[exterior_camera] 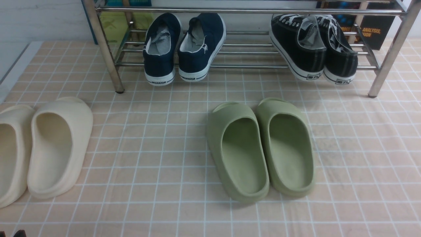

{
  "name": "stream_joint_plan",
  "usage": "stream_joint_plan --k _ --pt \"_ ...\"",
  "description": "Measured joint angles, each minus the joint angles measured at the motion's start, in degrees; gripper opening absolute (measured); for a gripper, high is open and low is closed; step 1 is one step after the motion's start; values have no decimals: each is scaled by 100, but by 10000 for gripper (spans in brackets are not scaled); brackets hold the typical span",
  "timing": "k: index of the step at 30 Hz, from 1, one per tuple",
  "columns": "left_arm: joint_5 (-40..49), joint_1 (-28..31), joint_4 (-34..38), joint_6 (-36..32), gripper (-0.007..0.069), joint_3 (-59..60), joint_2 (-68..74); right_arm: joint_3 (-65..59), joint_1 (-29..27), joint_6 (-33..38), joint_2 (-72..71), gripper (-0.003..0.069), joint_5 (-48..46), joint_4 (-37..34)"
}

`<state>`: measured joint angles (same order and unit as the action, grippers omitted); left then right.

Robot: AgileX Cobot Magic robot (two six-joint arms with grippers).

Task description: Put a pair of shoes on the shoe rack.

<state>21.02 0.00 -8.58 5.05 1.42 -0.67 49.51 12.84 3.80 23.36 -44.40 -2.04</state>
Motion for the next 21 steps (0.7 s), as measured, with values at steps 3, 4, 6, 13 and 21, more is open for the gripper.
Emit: stream_joint_plan --k 3,4,6,13,21 --pt "0 0 0 0 239 0 0 -110 0 -14 -246 -8 -133 0" --pt "0 0 0 0 239 0 0 -166 0 -114 -400 -8 -257 -56" --pt "0 0 0 0 239 0 0 -215 0 -219 -493 -8 -363 -152" --pt "0 0 0 0 239 0 0 -554 0 -434 -564 -19 -205 -63" --pt "0 0 0 0 239 0 0 -2880 -255 -604 -1205 -19 2666 140"
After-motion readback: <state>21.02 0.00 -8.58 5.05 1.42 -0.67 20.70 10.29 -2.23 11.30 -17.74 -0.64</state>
